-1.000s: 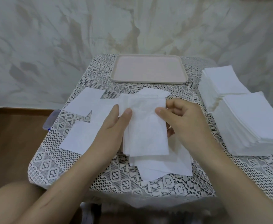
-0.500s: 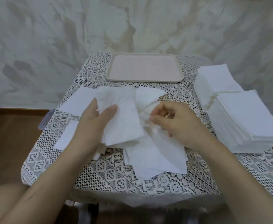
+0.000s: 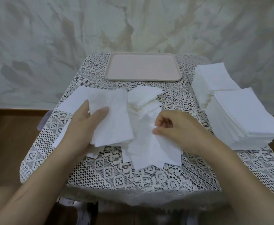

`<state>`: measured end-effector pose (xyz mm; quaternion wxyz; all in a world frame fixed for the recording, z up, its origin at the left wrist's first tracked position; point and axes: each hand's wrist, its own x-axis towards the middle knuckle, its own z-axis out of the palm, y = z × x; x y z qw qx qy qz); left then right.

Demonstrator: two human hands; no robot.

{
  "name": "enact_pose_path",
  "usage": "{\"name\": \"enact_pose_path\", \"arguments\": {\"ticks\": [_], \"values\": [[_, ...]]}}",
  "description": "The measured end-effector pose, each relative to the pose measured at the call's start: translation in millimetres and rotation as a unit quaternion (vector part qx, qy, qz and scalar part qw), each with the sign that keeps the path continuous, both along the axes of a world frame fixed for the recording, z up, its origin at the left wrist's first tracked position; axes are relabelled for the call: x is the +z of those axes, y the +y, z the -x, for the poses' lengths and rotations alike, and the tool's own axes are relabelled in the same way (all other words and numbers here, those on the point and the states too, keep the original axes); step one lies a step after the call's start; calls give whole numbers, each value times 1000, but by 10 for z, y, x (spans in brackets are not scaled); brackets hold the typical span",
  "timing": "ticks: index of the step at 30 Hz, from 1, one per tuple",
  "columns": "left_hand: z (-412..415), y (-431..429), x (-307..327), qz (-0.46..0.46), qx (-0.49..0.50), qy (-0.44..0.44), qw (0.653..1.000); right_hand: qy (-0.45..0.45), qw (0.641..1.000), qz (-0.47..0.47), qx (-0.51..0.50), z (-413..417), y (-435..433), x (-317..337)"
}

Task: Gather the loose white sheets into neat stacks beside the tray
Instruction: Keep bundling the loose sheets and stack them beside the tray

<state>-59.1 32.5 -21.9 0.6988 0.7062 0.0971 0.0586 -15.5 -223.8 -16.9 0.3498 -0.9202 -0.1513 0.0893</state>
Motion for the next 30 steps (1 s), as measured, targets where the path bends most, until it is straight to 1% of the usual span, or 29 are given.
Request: {"name": "enact_pose_path", "arguments": {"ticks": [3,6,8,11,14,18,24,26,29,30], "values": [[-34,28,9,2,15,-2,1000,-61,996,-33,-58,-53,11,2],[-56,54,17,7,17,0,1000,-38,997,6,-61,-68,6,-30],[-54,69,22,10,13,-2,1000,-35,998,9,-60,-62,2,-29],[-43,80,11,8,8,1,1000,-54,997,19,-44,-61,9,8],[-29,72,8,1,2,6,1000,-30,998,41,-31,-65,47,4],[-25,61,13,1,1,8,1000,-12,998,47,-39,-93,58,-18],[-26,57,-3,0,-3,10,1000,4,999,19,-28,-137,44,-42],[-26,55,8,-4,-2,9,1000,-3,1000,10,-26,-135,29,-22],[-16,50,30,-14,1,9,1000,-31,997,-46,-53,-175,-41,9],[-12,51,32,-16,0,10,1000,-27,995,-68,-62,-194,-64,15]]}}
